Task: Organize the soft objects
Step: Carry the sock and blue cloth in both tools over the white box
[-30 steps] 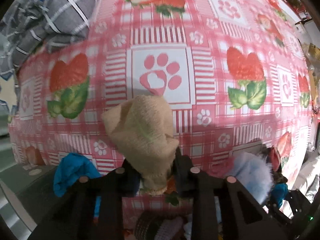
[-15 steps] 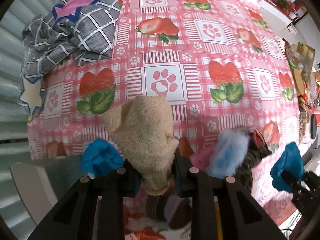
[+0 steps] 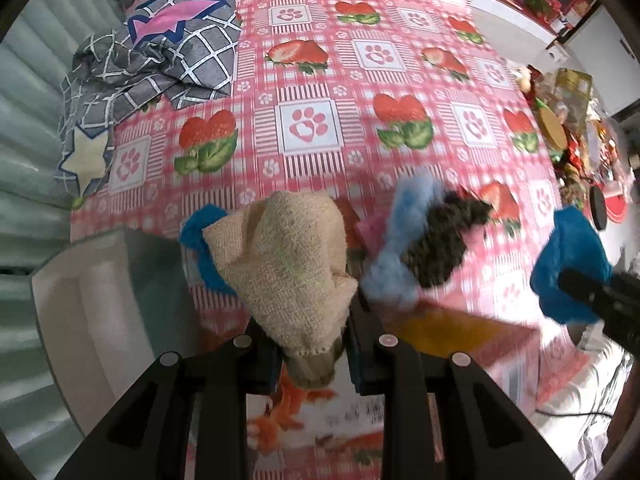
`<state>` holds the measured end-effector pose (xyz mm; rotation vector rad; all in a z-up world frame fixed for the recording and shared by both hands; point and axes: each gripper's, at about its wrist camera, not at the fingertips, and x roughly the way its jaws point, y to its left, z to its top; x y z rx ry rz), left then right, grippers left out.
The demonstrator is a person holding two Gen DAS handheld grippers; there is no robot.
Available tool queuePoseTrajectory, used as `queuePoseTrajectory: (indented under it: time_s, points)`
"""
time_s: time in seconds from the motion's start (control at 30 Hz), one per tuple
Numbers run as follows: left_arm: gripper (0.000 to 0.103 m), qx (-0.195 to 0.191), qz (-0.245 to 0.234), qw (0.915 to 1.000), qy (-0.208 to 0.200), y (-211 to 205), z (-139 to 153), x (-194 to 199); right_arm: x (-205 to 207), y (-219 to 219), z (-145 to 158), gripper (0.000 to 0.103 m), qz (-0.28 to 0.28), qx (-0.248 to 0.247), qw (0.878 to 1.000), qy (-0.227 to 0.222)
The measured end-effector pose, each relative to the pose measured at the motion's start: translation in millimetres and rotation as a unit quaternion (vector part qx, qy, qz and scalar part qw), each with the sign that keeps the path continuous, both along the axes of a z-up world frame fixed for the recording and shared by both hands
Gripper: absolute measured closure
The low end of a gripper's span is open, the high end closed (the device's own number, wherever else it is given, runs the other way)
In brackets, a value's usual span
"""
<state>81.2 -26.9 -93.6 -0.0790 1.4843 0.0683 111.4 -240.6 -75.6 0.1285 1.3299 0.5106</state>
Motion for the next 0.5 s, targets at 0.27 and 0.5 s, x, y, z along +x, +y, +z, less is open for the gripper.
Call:
queuePoseTrajectory:
  time_s: [0.27, 0.5]
  points:
    - [0.075, -0.004, -0.012, 0.9998, -0.013, -1.6, 23.9, -45.3, -31.4, 14.6, 24.2, 0.068, 0.016, -0.001, 1.000, -0.012]
    - [0.075, -0.011, -0.004, 0.9989, -0.044, 11.7, 43.6, -80.0, -60.2, 34.3, 47.2, 0.068, 0.027, 0.009, 0.999, -0.019]
